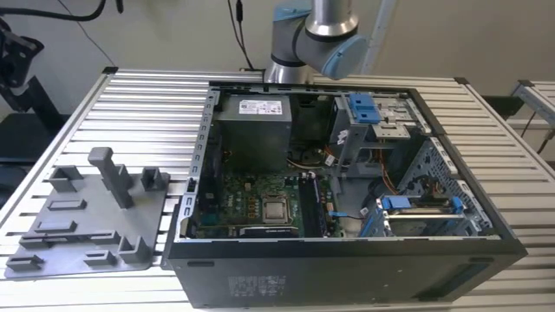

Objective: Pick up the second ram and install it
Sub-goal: 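Reach for the second ram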

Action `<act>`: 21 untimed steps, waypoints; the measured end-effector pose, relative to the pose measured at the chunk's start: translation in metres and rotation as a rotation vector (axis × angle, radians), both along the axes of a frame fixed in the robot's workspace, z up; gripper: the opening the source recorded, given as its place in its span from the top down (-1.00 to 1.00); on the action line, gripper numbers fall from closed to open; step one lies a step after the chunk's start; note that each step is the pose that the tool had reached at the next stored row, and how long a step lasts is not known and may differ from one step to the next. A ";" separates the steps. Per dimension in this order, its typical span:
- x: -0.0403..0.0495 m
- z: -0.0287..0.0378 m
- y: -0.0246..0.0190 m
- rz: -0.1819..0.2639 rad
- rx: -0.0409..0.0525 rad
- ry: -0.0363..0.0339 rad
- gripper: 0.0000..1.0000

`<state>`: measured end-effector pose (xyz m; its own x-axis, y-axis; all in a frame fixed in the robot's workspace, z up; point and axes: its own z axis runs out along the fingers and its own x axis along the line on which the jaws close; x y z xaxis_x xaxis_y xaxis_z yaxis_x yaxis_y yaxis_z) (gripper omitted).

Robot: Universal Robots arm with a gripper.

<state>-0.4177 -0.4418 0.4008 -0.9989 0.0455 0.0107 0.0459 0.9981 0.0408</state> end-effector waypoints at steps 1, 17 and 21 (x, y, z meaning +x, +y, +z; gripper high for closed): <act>0.0003 -0.0002 -0.0005 0.004 0.0000 0.0000 0.79; 0.0021 -0.0057 -0.0176 0.037 0.0000 0.0031 0.79; 0.0023 -0.0075 -0.0247 0.043 -0.0001 0.0033 0.79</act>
